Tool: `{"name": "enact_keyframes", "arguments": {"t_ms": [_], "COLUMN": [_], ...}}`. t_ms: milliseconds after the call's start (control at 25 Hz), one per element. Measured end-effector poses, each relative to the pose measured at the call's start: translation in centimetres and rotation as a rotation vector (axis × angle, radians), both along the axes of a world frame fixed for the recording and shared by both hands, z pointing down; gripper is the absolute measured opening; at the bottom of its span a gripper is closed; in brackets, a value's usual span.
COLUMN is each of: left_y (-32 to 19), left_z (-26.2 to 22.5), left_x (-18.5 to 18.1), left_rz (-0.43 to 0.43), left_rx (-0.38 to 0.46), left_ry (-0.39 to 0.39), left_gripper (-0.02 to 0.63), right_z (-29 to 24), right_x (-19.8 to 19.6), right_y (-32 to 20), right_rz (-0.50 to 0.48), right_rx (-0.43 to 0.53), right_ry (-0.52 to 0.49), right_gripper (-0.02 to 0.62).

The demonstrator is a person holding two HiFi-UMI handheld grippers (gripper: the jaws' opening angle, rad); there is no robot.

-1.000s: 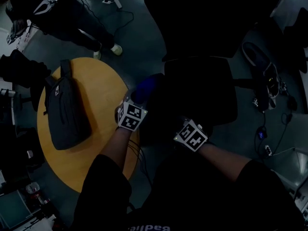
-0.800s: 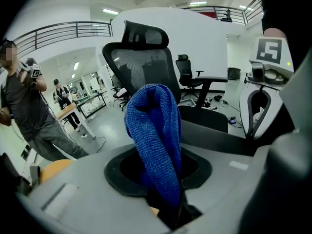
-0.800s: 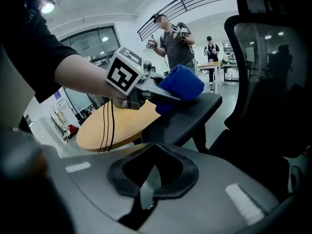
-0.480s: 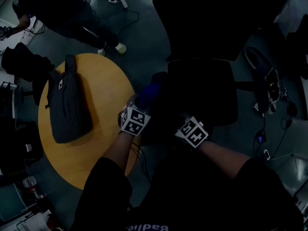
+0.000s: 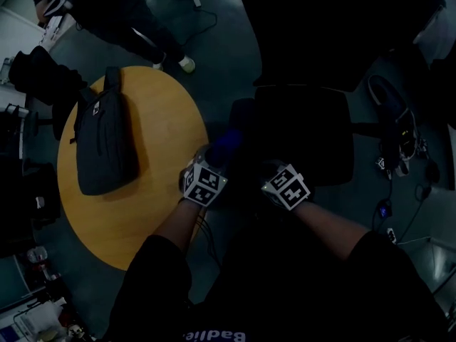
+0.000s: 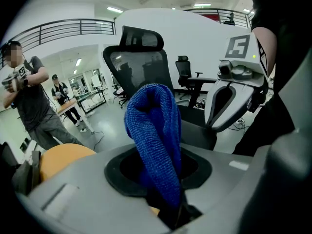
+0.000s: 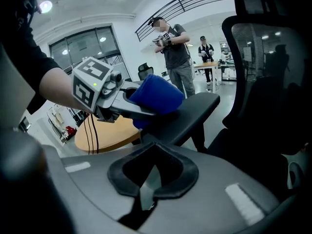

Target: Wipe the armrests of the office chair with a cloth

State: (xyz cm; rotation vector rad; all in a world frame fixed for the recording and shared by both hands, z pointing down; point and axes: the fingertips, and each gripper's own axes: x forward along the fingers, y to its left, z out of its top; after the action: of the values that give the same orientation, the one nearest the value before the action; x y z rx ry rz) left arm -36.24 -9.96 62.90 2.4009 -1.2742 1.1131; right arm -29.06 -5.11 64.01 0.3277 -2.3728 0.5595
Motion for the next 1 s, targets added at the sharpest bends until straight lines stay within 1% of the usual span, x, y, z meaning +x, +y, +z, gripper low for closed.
{"name": "enact_keyframes", "arguments": {"t_ms": [160, 560, 1000], "left_y": [1.3, 5.5, 7.9], "left_z": [0.0, 0.0, -0.2], "left_x": [0.5, 2.1, 3.1], "left_rz": [-0.001, -0.015, -0.024], "left_rx": [-0.002, -0.026, -0.052], "left_ry": [-0.003, 0.013, 0.044], "left_gripper": [0.133, 0.133, 0.133], "right_z": [0.3, 0.3, 0.0], "right_x": [0.2, 0.6, 0.2], "right_y": [-0.1, 0.1, 0.2], "right_rz": [0.016, 0.017, 0.020], "right_rx": [-0.002, -0.007, -0.015], "right_ry": [-0.001, 0.006, -0.029], "right_gripper": [0.008, 0.009, 0.009]}}
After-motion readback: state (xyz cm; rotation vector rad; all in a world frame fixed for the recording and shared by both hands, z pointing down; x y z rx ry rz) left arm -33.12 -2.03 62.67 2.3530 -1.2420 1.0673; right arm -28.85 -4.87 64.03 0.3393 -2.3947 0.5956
